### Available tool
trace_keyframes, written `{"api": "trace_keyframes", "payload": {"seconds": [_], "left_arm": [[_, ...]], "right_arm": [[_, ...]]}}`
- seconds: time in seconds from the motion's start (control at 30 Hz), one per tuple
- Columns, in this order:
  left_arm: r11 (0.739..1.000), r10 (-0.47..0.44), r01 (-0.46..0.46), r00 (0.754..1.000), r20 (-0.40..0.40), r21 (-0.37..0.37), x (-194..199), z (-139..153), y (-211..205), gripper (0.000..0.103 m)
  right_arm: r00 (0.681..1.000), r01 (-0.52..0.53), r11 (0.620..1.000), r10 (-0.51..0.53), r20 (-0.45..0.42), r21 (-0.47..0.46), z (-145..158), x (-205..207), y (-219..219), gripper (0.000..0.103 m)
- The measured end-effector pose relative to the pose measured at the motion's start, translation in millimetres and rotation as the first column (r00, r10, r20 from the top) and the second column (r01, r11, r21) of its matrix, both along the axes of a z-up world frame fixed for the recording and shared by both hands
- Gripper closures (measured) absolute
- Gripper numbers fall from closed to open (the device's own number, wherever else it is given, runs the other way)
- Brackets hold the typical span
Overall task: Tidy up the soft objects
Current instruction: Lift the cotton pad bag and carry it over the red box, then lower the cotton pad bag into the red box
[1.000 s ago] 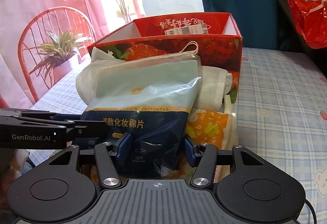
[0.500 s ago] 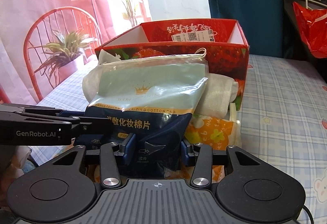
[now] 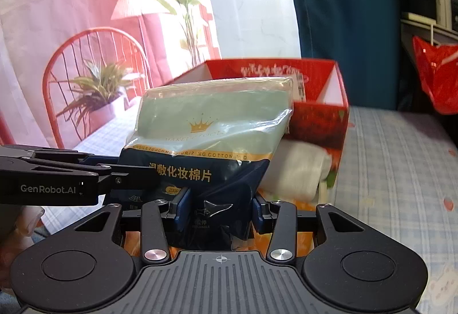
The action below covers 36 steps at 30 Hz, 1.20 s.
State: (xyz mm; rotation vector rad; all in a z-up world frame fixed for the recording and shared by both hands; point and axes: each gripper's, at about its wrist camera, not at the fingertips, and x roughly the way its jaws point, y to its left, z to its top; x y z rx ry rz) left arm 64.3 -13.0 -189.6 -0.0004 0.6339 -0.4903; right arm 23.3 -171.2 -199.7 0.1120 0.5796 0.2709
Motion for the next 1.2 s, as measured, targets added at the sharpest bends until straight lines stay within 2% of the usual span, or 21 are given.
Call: {"api": "trace_keyframes", "payload": {"seconds": [0.37, 0.53, 0.67, 0.83, 1.0, 1.2], "left_arm": [[0.999, -0.002, 0.004, 0.998, 0.067, -0.033, 32, 40, -3, 0.061], [0.999, -0.005, 0.009, 0.996, 0.09, -0.047, 72, 62, -8, 0.061], [0.998, 0.0, 0.005, 0.997, 0.077, -0.067, 114, 73, -14, 0.061], [0.999, 0.002, -0.001, 1.0, 0.026, -0.049, 161, 67, -26, 0.061], [1.0, -0.012, 0.011, 0.998, -0.065, -0.024, 195, 48, -33, 0.061], [0.999, -0.027, 0.032, 0.991, -0.134, 0.029, 217, 22, -45, 0.061]], "right_arm": [[0.997, -0.015, 1.0, 0.015, 0.081, -0.002, 41, 33, -9, 0.063], [0.996, -0.022, 1.0, 0.021, 0.091, 0.005, 63, 71, -18, 0.064], [0.995, -0.018, 1.0, 0.02, 0.093, -0.023, 76, 115, -25, 0.064], [1.0, 0.004, 1.0, -0.005, 0.031, 0.009, 77, 171, -40, 0.064], [0.997, 0.019, 1.0, -0.019, -0.074, 0.009, 53, 214, -50, 0.065], [0.984, 0.05, 0.999, -0.049, -0.17, -0.001, 26, 240, -54, 0.065]]}}
